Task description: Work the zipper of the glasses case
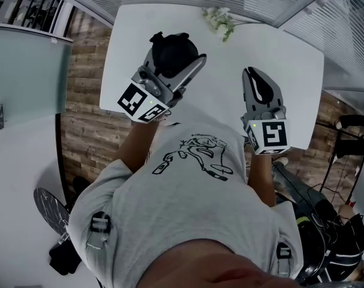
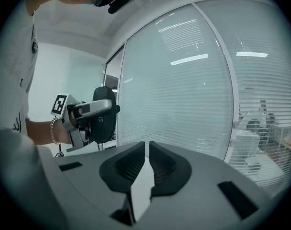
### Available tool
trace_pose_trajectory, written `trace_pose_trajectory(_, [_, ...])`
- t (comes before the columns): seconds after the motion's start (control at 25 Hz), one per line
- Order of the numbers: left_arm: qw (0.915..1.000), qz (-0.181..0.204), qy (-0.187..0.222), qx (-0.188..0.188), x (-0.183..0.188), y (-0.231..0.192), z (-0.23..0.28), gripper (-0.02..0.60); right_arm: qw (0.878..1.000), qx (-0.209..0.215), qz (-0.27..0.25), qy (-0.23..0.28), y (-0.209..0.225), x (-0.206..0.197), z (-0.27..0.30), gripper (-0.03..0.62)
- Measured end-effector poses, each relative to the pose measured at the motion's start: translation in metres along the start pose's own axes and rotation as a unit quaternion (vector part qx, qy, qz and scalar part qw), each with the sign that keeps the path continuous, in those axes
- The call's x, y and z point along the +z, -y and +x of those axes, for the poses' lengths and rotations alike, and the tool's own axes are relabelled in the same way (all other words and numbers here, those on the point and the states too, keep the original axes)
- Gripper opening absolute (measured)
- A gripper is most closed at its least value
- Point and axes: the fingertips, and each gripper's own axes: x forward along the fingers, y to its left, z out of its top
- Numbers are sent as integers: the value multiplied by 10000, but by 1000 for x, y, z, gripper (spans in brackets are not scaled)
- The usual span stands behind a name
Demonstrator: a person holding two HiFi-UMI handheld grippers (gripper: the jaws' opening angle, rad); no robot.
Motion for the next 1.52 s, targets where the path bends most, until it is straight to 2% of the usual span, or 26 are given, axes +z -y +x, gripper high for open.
trace_pose_trajectory(0.28, [9952, 591, -667, 408, -21, -5, -3, 245, 9997, -224, 32, 136, 14, 11, -11, 26])
trace_pose_trajectory(0.76, [9866, 890, -1058, 861, -34, -16, -10, 245, 9974, -552, 178, 419, 29, 27, -29, 5])
trace_pose_trajectory(1.0, [9850, 1039, -1092, 841, -35, -16, -10, 245, 9974, -590, 130, 391, 29, 28, -26, 3])
trace_pose_trajectory(1.52, [9861, 1021, -962, 892, -30, -24, -5, 245, 9973, -611, 114, 380, 33, 28, -15, 3])
